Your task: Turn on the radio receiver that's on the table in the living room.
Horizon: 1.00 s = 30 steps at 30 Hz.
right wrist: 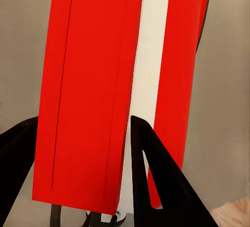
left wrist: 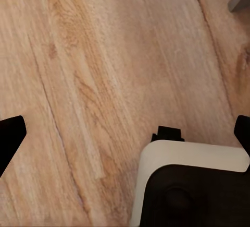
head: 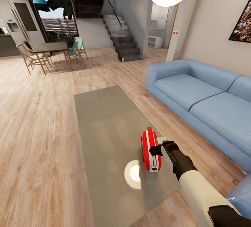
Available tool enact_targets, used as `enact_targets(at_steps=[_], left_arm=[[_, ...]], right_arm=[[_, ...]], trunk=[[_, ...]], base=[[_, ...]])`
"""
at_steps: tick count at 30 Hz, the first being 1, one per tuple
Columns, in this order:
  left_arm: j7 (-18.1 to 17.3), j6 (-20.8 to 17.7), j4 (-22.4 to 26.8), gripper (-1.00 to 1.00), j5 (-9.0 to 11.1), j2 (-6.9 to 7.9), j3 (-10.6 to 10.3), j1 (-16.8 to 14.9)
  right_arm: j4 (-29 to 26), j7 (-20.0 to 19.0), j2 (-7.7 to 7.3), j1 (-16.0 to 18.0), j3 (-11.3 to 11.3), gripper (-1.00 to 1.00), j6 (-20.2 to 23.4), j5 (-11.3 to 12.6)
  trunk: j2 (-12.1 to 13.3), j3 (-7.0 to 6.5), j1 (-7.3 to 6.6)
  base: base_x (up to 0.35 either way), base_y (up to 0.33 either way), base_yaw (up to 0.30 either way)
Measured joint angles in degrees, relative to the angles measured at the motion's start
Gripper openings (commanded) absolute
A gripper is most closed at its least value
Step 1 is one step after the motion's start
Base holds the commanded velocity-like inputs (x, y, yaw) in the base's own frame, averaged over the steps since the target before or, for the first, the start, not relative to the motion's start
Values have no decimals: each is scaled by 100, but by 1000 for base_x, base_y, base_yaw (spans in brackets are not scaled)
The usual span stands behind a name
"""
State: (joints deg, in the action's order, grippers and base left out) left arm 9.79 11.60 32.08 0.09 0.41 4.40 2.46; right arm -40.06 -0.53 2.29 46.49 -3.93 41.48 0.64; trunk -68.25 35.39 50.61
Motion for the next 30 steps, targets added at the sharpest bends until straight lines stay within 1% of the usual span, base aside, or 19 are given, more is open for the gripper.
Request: enact_targets(at_steps=[30], left_arm=[[32, 0, 0, 100, 0, -6, 0, 0]], right_arm=[[0, 0, 8, 0, -2, -100, -9, -20]], trunk=[[1203, -539, -659]], base=[[0, 0, 0]])
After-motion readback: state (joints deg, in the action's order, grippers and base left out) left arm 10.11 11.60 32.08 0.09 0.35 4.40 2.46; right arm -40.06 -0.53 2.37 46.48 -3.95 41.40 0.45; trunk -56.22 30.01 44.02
